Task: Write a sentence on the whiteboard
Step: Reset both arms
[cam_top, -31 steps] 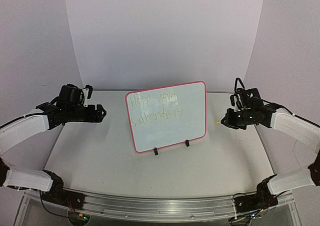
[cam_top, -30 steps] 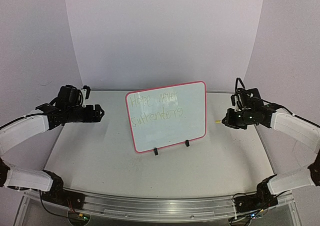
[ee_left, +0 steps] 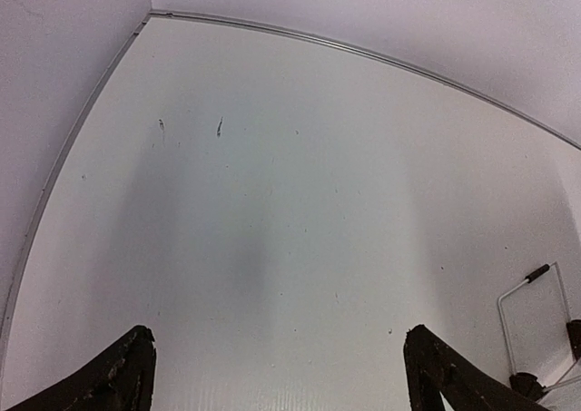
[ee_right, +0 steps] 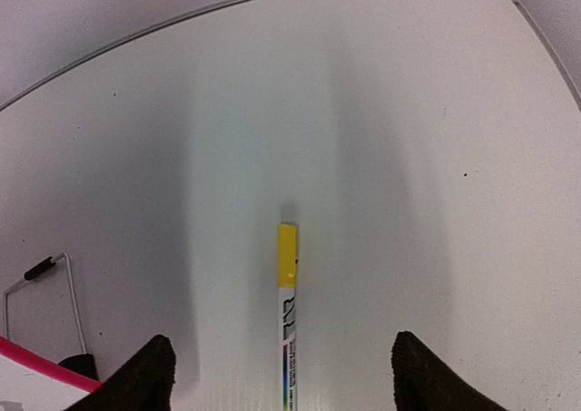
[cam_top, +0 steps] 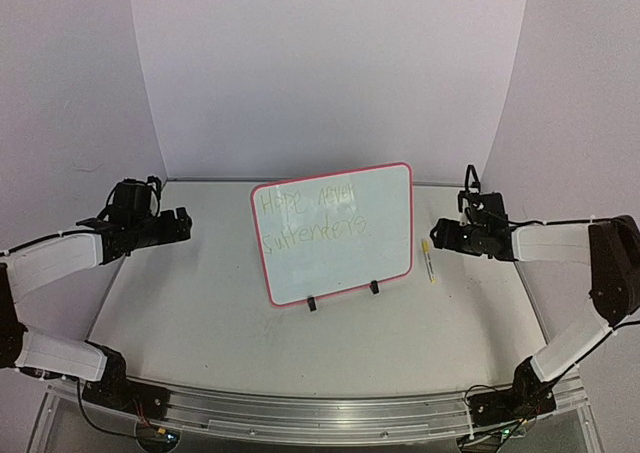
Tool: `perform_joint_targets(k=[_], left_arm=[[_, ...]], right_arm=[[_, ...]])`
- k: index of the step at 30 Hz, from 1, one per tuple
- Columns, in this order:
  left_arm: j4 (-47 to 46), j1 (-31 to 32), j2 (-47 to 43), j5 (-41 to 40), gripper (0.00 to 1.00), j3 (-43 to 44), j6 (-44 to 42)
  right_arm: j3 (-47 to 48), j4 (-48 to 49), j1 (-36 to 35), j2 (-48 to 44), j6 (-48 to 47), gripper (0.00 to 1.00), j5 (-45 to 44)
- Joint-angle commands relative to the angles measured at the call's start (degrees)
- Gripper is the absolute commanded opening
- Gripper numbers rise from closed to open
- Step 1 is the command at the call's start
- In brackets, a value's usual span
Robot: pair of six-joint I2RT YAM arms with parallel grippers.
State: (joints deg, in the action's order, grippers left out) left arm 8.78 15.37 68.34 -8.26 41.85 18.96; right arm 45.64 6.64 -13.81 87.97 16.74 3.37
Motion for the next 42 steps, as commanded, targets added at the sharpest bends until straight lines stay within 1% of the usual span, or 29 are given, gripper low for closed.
perform_joint_targets(k=[1, 3, 5, 11, 13, 16, 20, 22, 25, 28, 30, 35, 42], left_arm=[[-4.5, -3.1, 2.9, 2.4, 0.95, 0.6, -1.1], [-5.6, -4.6, 4.6, 4.9, 0.94, 1.3, -1.0], [-6.2, -5.8, 5.3, 4.9, 0.95, 1.9, -1.3], [-10.6, -14.0, 4.5, 4.7, 0.97, 2.0, -0.4], [-13.1, -15.1, 3.3, 3.6, 0.99, 1.0, -0.9], [-19.3, -15.2, 0.1, -1.3, 0.99, -3.8, -3.8], [-32.6, -15.1, -5.0, -8.7, 0.99, -14.3, -6.8], [-37.1, -15.2, -6.3, -10.1, 0.99, -18.8, -8.0], [-37.6, -15.2, -5.5, -10.6, 0.99, -20.3, -8.9], [-37.8, -15.2, -3.5, -11.5, 0.99, -21.2, -8.6], [-40.0, -15.2, -2.3, -11.8, 0.99, -22.8, -8.2], [-41.9, -15.2, -0.7, -9.7, 0.99, -22.9, -8.5], [-42.4, -15.1, -0.5, -9.4, 0.99, -23.1, -7.5]], right_arm=[[-0.7, 1.7, 1.6, -2.8, -1.1, 0.88, -1.0], [-1.0, 2.0, 2.8, -3.3, -1.4, 0.94, 0.0], [-1.1, 2.4, 4.2, -3.9, -1.9, 0.98, 0.6], [-3.0, 4.6, 10.1, -7.2, -3.0, 0.98, 1.3], [-4.7, 6.3, 11.1, -9.3, -3.2, 0.98, 0.2], [-8.6, 10.1, 11.5, -14.1, -4.1, 0.98, -3.0], [-16.9, 20.1, 11.5, -21.1, -5.5, 0.98, -6.6], [-20.0, 23.4, 11.4, -22.3, -7.3, 0.98, -8.0], [-24.4, 29.4, 11.5, -22.0, -10.1, 0.98, -10.4], [-30.7, 40.0, 11.5, -20.7, -12.2, 0.98, -13.0], [-33.6, 45.0, 11.5, -19.5, -12.9, 0.98, -14.9], [-33.4, 45.5, 11.5, -18.2, -13.6, 0.98, -15.7], [-33.1, 45.5, 11.5, -17.4, -13.5, 0.98, -15.6]])
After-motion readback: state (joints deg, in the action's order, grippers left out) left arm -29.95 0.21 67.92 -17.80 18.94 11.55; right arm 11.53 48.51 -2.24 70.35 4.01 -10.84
